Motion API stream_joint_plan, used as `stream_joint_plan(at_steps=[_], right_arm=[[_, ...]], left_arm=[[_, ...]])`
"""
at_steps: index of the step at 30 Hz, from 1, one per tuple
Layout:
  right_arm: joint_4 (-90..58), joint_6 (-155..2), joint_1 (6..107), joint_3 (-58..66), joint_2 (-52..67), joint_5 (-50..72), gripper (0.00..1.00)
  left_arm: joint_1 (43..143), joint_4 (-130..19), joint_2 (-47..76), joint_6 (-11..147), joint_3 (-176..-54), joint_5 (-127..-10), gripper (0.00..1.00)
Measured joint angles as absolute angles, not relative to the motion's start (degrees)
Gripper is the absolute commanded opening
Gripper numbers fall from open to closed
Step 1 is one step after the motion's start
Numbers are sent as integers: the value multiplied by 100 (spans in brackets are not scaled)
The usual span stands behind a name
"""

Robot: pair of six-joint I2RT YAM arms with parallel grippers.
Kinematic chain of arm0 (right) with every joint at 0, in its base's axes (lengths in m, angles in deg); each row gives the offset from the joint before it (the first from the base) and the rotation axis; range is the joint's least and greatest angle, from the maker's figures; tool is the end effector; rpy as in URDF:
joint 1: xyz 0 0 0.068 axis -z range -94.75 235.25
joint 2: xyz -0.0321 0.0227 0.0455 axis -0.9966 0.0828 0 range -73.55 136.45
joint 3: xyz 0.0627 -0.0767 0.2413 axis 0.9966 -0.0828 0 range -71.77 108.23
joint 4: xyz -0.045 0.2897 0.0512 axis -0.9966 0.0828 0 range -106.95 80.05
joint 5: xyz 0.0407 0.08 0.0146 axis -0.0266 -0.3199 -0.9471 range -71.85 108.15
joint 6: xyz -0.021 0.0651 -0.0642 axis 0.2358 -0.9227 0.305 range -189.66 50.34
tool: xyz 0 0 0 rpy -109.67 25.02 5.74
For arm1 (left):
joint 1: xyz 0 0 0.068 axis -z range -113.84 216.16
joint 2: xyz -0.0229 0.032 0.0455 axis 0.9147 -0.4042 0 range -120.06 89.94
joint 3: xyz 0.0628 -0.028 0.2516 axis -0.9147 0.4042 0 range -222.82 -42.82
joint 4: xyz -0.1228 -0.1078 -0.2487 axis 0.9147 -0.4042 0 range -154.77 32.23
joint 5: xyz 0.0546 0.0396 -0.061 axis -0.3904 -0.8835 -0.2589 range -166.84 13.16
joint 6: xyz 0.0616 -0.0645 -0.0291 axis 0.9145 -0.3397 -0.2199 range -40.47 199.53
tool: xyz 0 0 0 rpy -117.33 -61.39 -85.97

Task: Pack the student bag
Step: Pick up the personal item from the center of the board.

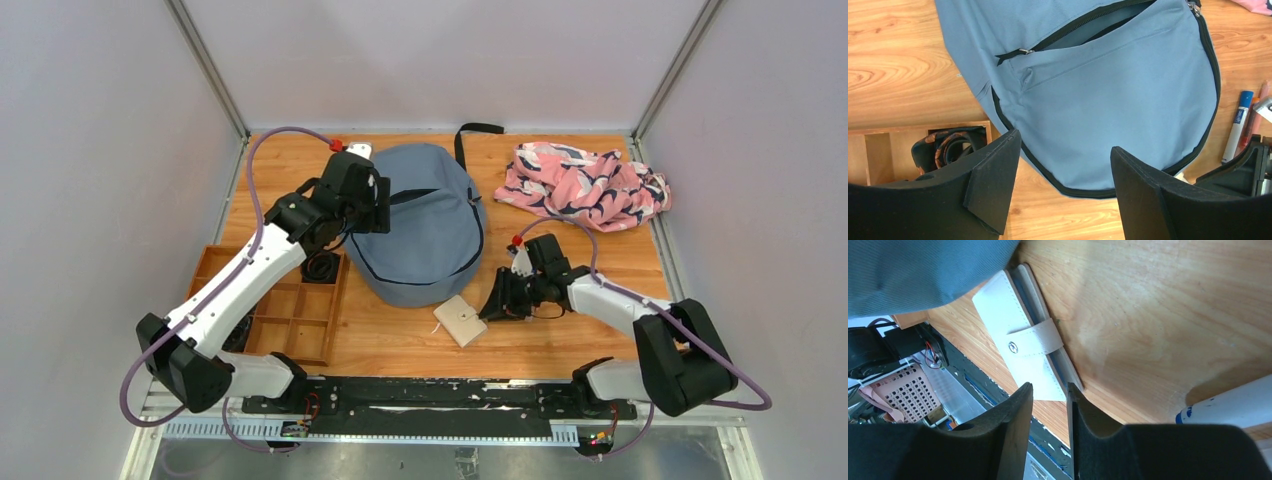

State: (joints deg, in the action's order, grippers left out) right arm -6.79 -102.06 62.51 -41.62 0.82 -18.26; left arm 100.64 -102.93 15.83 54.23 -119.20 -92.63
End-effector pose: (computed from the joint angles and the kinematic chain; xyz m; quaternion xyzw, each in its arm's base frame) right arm 0.2387 0.1544 0.0857 -0.0191 0.9092 0.3981 0.1200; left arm 0.2980 -0.1768 0.3209 0.0179 0.9095 -0.0881 0.4059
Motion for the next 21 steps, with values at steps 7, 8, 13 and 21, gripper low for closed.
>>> stream_joint_plan(at_steps=[7, 8, 13, 21], right_arm=[[-1057, -10506, 6251, -4634, 145, -1937, 37], [-1084, -10565, 6253, -4682, 158, -1961, 37], [-1245, -10654, 6253, -4700, 162, -2022, 38], [-863, -10213, 6251, -4387, 180, -1808, 59]], left_arm=[[10119, -10162, 1612, 5286, -11787, -8774, 70], [10230, -10088, 1649, 5220, -11636, -8612, 70], [11257, -9633, 1712, 4831, -10548, -7679, 70], [12016, -7996, 1400, 4057, -8745, -6350, 70]])
